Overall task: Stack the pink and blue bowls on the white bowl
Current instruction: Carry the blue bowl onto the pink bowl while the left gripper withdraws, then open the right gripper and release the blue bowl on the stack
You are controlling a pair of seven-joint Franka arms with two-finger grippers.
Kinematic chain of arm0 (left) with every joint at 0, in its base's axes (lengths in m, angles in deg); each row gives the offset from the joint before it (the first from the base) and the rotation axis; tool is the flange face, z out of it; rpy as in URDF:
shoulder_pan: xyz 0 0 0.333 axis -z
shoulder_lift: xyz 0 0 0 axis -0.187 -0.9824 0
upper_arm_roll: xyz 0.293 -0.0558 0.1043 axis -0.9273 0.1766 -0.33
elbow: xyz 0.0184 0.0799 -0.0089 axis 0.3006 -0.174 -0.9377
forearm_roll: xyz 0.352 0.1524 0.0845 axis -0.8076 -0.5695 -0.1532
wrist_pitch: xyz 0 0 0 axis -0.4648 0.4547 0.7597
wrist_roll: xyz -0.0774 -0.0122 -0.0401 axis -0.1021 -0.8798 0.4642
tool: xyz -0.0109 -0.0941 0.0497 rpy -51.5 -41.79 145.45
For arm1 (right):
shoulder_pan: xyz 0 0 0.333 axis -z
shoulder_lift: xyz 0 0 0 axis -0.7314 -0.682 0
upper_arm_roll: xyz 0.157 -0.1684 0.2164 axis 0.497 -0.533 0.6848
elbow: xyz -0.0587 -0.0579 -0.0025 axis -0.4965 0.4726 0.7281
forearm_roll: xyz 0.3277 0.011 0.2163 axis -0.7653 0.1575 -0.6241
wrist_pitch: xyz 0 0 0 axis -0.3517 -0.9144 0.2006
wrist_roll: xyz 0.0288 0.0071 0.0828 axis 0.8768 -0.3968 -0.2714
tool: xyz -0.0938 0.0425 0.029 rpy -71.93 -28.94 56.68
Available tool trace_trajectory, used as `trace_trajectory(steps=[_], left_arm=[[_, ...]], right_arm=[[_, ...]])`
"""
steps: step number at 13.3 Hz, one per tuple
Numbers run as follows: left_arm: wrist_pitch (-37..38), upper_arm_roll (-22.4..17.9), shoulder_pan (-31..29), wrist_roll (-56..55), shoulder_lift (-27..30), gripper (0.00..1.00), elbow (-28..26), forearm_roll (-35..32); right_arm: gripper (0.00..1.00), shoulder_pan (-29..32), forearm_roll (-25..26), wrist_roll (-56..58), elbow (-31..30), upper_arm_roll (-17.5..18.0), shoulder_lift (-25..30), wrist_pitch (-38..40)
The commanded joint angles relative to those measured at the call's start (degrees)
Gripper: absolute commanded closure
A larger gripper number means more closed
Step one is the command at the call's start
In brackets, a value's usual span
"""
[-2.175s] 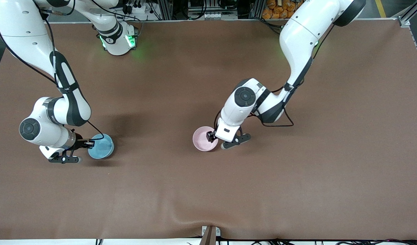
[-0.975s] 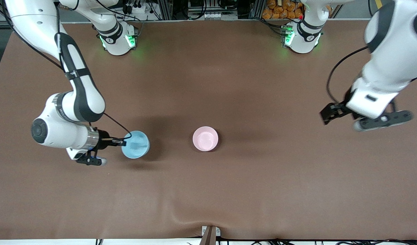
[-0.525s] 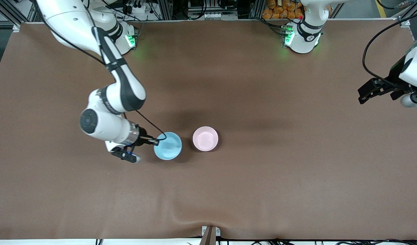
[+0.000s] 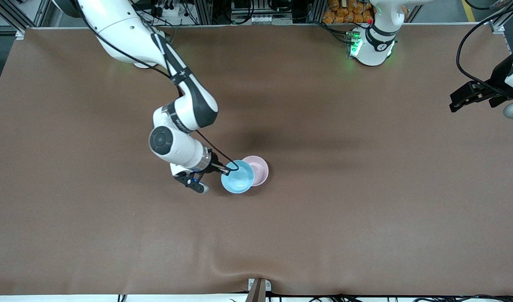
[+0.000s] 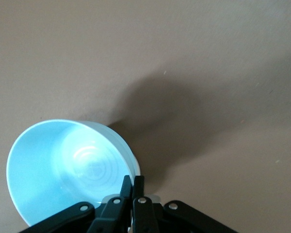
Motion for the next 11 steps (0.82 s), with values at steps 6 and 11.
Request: trace_trajectory(steps=[6,11], left_arm=[[1.7,-0.7,0.1,1.3,3.8,0.00,-1.3,0.5],[1.8,-0.7,0.1,1.2,3.3,0.00,-1.1,0.7]], right_arm=[[1.00,-4.1,-0.3,-6.1,-0.4,-0.8,0.4,2.1],[1.00,-4.4,0.4,-6.3,-0.4,-0.9,-0.1,1.7]])
